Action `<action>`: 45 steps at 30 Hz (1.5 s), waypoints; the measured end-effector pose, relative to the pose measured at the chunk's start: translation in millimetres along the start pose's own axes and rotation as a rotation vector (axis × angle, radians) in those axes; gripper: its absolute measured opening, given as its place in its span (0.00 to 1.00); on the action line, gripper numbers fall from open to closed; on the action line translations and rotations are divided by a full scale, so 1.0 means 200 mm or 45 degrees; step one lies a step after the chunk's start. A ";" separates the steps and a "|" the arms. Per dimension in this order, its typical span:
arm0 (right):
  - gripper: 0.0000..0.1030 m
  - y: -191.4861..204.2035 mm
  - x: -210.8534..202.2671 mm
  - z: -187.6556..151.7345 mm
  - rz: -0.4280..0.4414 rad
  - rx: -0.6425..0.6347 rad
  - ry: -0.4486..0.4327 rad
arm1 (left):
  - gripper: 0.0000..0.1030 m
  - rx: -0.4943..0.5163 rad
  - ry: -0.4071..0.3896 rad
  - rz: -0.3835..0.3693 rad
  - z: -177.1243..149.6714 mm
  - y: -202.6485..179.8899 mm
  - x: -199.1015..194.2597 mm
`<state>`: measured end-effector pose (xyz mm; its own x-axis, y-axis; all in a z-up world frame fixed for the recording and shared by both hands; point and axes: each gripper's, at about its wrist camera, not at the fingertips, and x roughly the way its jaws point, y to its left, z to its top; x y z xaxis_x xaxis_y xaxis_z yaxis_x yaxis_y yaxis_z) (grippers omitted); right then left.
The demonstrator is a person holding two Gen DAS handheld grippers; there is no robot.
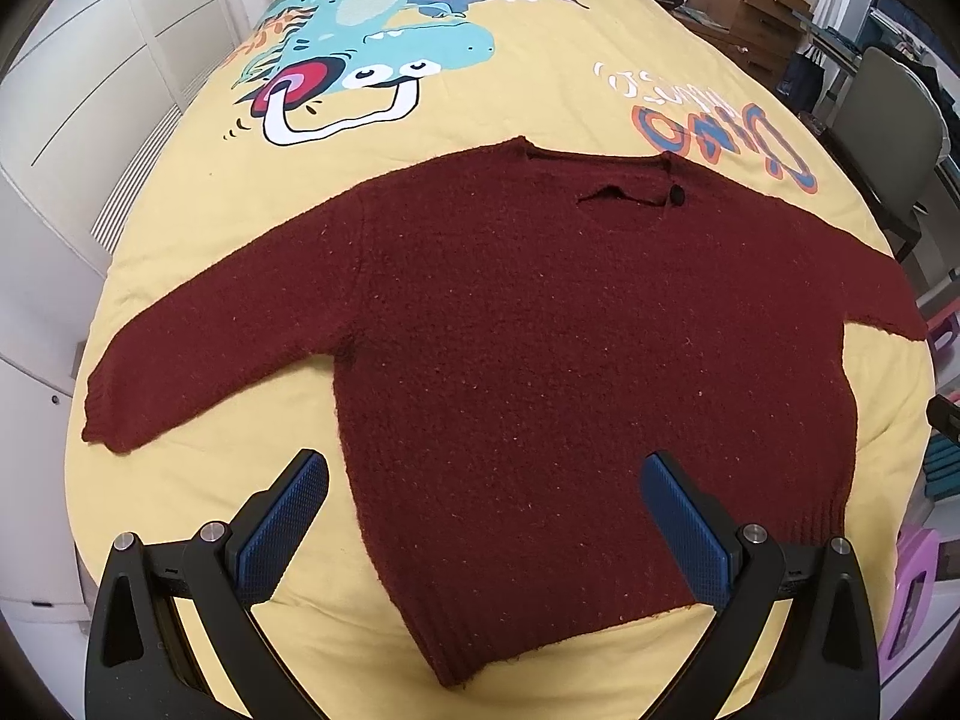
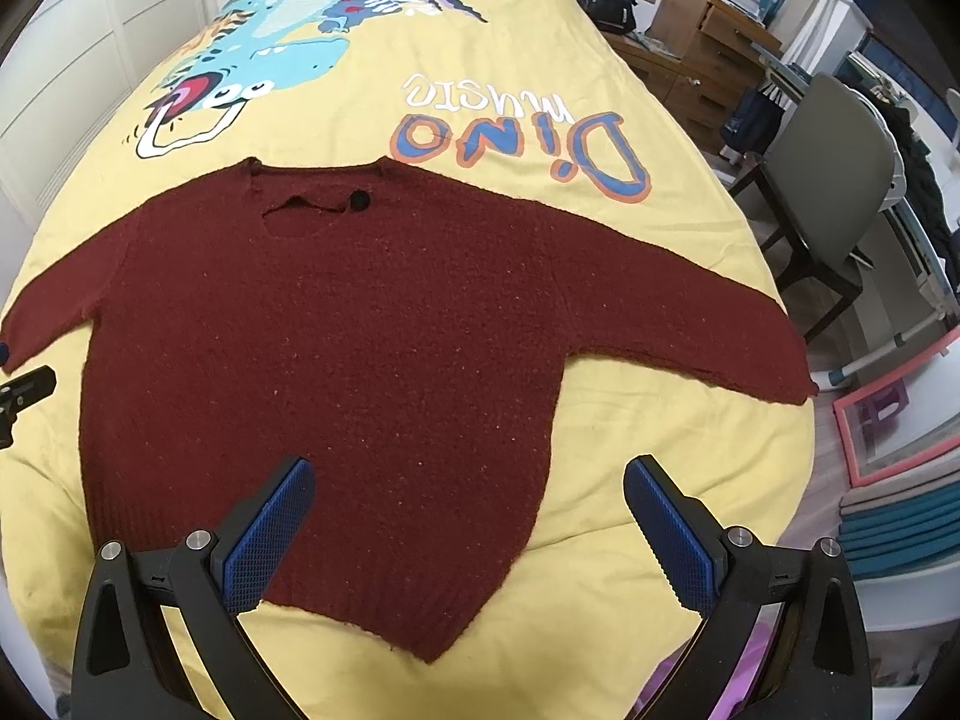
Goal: Fold small clothes
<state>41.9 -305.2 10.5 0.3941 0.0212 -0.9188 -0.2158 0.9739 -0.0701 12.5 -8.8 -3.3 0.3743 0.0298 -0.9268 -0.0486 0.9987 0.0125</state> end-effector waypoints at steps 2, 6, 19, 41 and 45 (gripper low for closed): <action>0.99 0.00 0.00 0.00 -0.002 -0.002 0.001 | 0.99 0.002 -0.001 0.007 0.00 0.00 0.00; 0.99 0.00 0.00 0.00 -0.001 -0.002 0.001 | 0.99 0.001 -0.003 0.006 0.00 0.00 0.01; 0.99 0.02 0.01 0.00 -0.001 -0.021 0.015 | 0.99 -0.006 0.017 0.011 -0.01 0.02 0.04; 0.99 0.01 0.06 0.01 0.002 -0.013 0.035 | 0.99 0.009 0.034 -0.004 -0.04 0.02 0.08; 0.99 0.00 0.07 0.02 0.010 -0.010 0.035 | 0.99 0.011 0.036 0.001 -0.03 0.02 0.08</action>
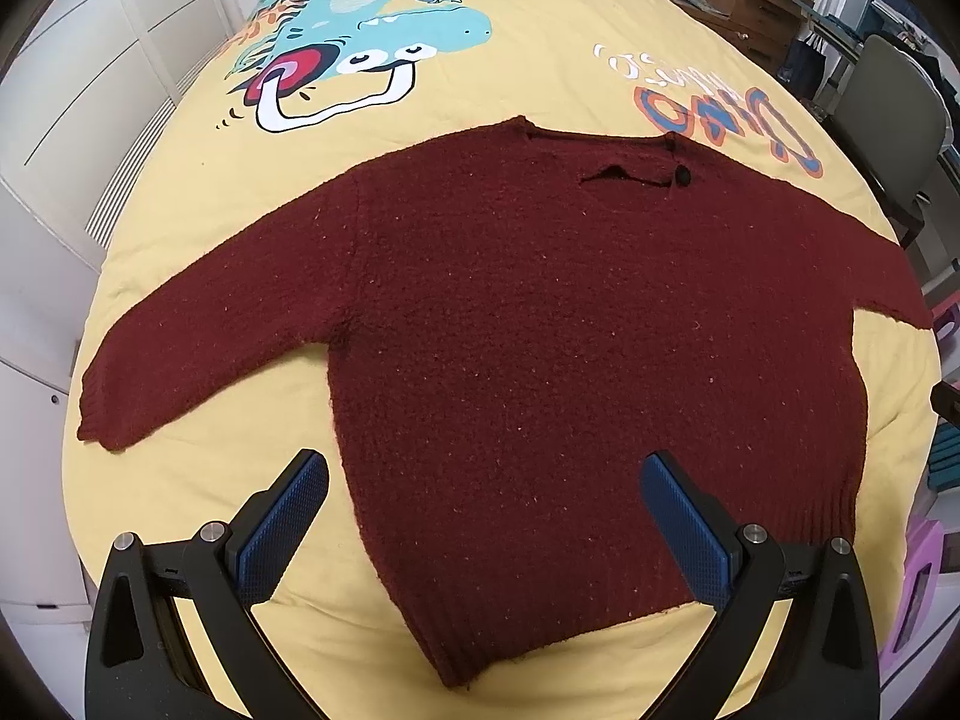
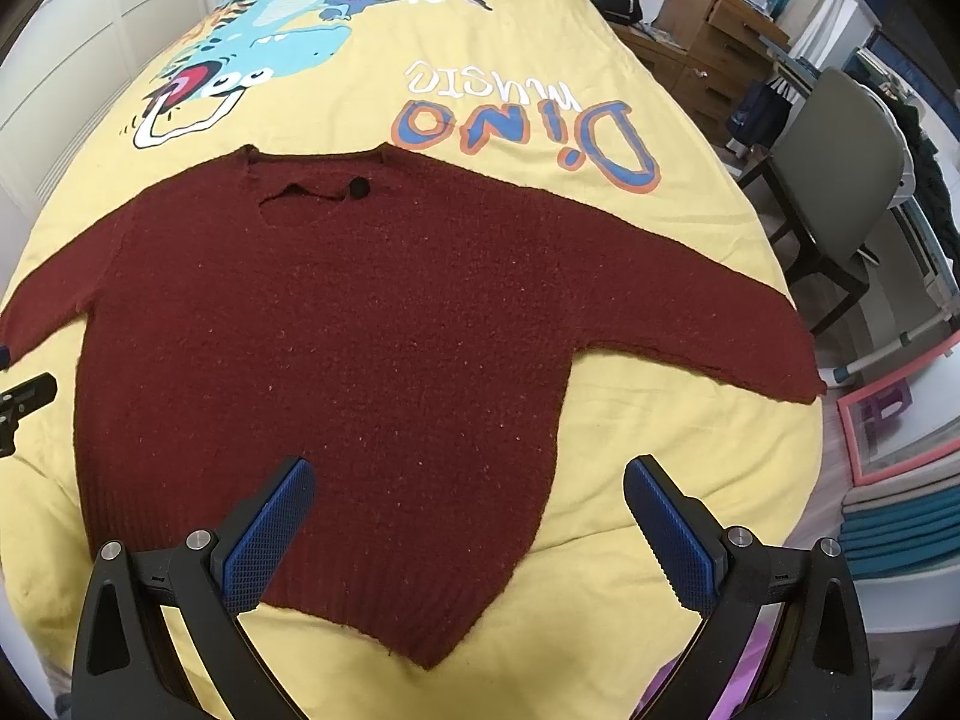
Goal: Fold small clothes
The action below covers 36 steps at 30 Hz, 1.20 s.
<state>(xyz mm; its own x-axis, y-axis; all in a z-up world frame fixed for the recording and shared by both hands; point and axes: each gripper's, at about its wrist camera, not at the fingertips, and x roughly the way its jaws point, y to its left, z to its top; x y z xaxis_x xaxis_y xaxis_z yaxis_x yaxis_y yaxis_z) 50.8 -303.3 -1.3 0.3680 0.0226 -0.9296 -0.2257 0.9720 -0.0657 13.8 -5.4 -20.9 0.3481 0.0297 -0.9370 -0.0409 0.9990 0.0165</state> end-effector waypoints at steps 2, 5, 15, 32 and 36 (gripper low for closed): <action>0.99 -0.01 0.01 0.01 0.010 0.007 -0.004 | 0.99 0.000 0.007 0.003 0.00 0.00 0.01; 0.99 -0.05 0.03 0.02 0.026 0.045 -0.031 | 0.99 -0.002 0.015 0.006 0.01 0.00 0.03; 0.99 -0.54 0.15 0.19 -0.013 0.285 -0.153 | 0.99 0.003 0.015 0.047 0.17 0.03 0.11; 0.99 -1.67 1.01 0.07 -0.094 1.032 0.110 | 0.99 -0.064 0.154 0.092 0.28 0.11 0.41; 0.99 -1.80 1.07 0.02 -0.041 1.178 0.091 | 0.99 -0.091 0.177 0.063 0.26 0.13 0.46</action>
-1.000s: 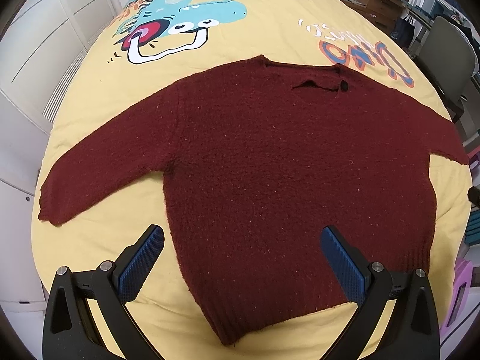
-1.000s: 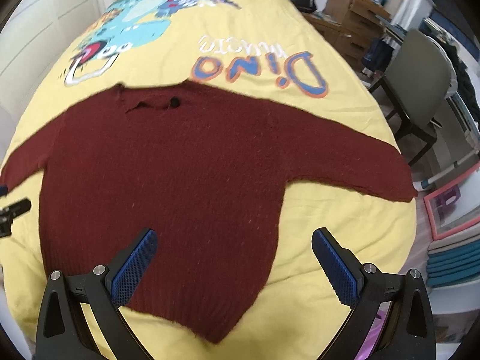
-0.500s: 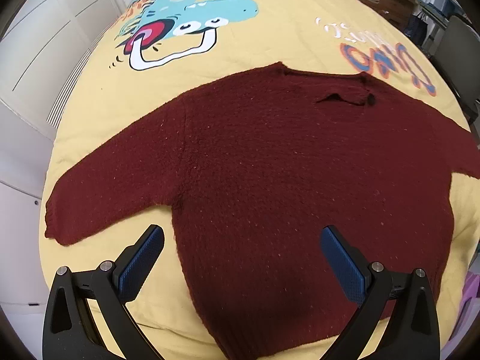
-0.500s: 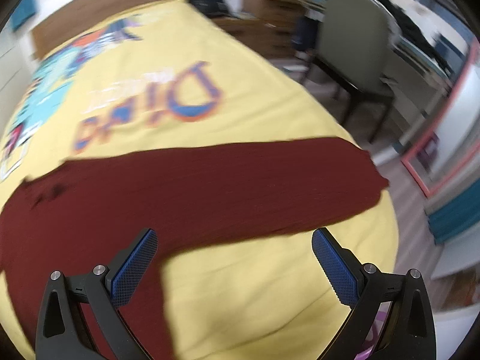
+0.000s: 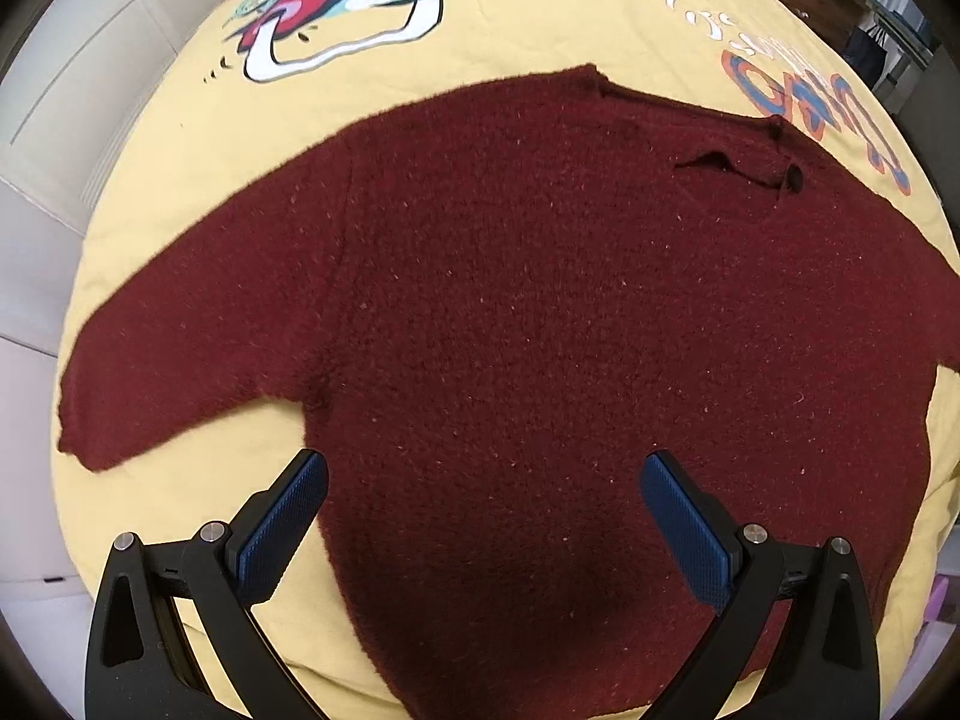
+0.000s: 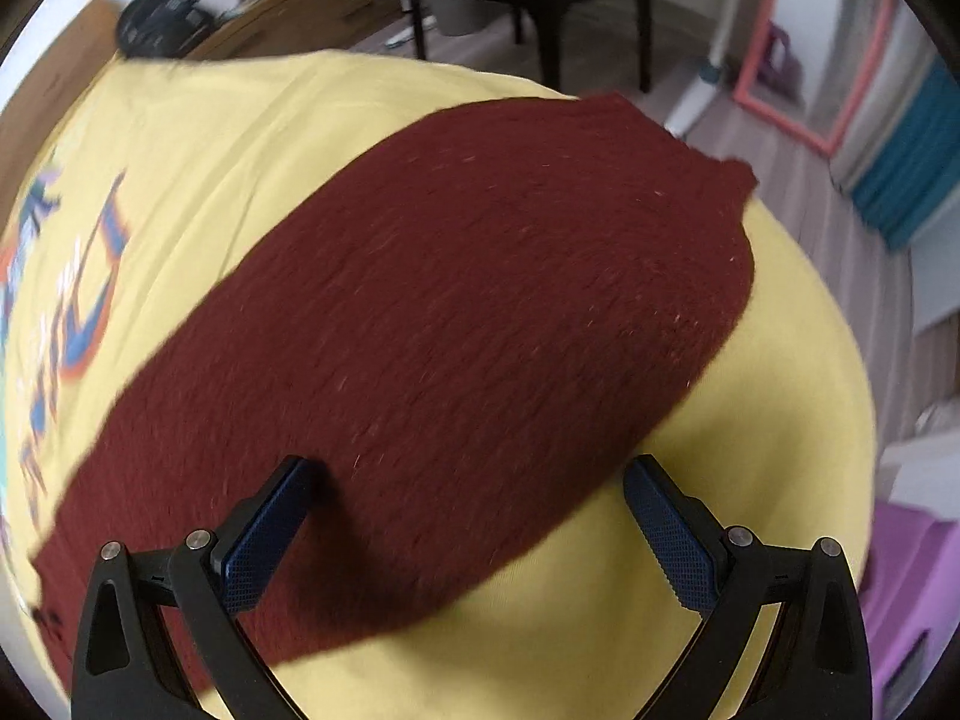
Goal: Fold small clothes
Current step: 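Grasp the sweater sleeve with the right gripper and lift it across the body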
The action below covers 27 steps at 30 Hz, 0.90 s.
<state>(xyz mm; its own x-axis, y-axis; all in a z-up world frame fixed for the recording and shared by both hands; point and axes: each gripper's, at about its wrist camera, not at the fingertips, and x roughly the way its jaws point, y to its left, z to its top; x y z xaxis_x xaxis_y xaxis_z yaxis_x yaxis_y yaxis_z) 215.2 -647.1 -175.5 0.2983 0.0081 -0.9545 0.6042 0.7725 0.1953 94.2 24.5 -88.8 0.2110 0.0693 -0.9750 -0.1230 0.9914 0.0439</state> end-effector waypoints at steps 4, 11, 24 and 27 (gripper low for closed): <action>0.94 0.00 0.02 0.08 0.009 0.032 -0.007 | 0.99 -0.019 0.024 -0.009 -0.01 0.03 0.04; 0.17 0.04 -0.02 0.16 0.053 -0.017 0.004 | 0.99 -0.016 0.020 0.028 -0.04 0.08 0.04; 0.14 0.68 -0.74 -0.09 0.216 -0.531 -0.292 | 0.99 -0.021 -0.002 0.023 -0.15 0.20 -0.02; 0.14 0.92 -0.90 -0.20 0.285 -0.652 -0.333 | 0.99 -0.031 -0.023 0.021 -0.17 0.24 -0.05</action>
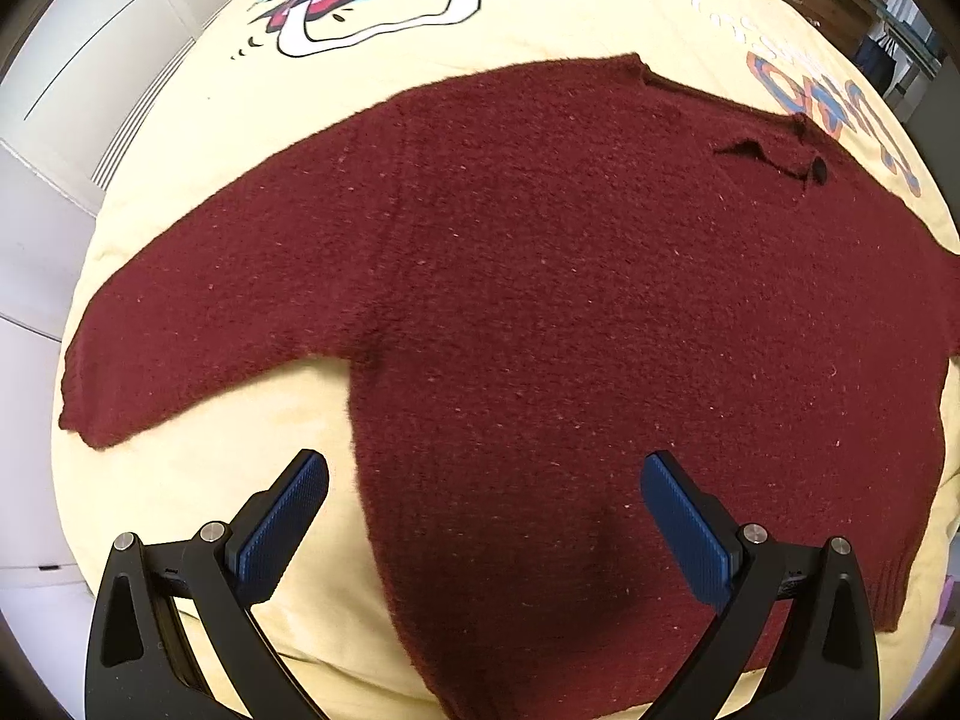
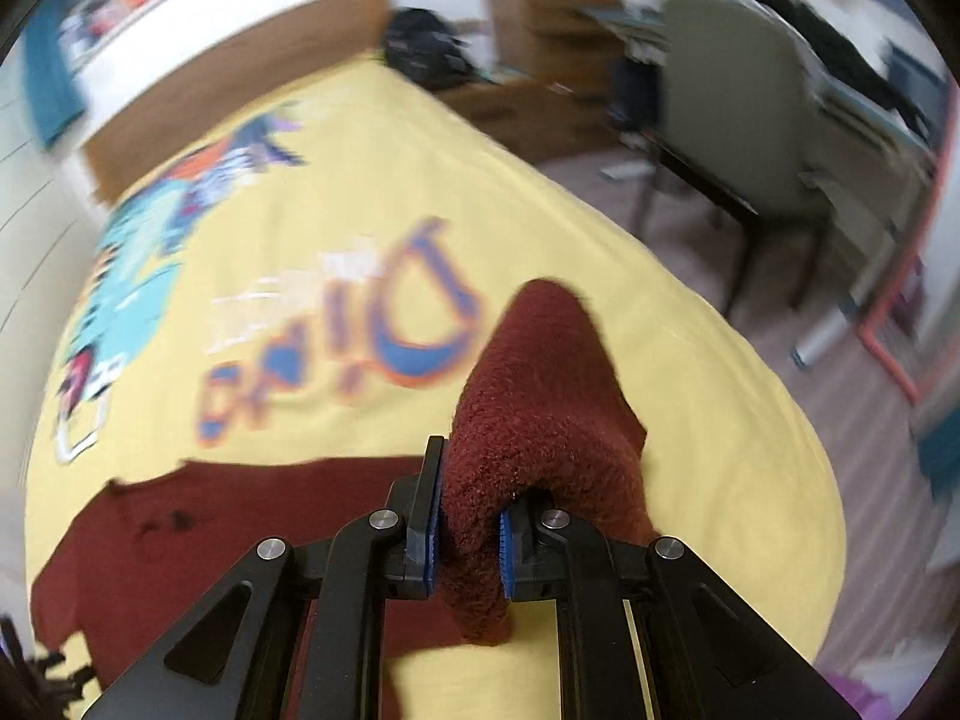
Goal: Fold small clothes
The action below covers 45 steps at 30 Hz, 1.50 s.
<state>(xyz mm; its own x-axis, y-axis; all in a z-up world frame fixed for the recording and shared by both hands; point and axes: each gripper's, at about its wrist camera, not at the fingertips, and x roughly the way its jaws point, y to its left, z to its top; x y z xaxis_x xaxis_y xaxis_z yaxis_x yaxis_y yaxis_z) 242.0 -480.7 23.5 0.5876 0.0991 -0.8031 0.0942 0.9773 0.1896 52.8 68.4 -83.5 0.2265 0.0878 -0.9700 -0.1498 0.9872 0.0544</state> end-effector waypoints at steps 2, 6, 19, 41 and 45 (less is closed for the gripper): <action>0.14 0.21 -0.06 -0.01 0.050 -0.061 -0.020 | 0.99 -0.006 -0.012 -0.013 -0.02 0.01 -0.04; 0.14 0.57 -0.07 -0.02 0.133 -0.189 -0.009 | 0.99 -0.019 -0.022 -0.031 -0.02 0.07 -0.05; 0.14 1.28 0.33 -0.59 0.259 -0.490 0.332 | 0.99 -0.101 -0.053 -0.095 0.05 0.16 -0.06; 0.71 1.18 0.40 -0.92 0.184 -0.618 0.503 | 0.99 -0.115 0.092 -0.118 0.04 0.13 0.05; 0.76 1.02 0.28 -0.88 0.170 -0.598 0.460 | 0.99 -0.072 0.090 -0.098 0.05 0.09 0.04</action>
<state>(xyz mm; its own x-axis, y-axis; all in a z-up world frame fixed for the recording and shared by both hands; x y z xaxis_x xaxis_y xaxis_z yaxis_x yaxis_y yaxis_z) 152.4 -242.0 -83.1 0.2519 0.2032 -0.9462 -0.3743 0.9221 0.0984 62.6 88.4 -88.1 0.1710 0.0002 -0.9853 -0.1893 0.9814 -0.0326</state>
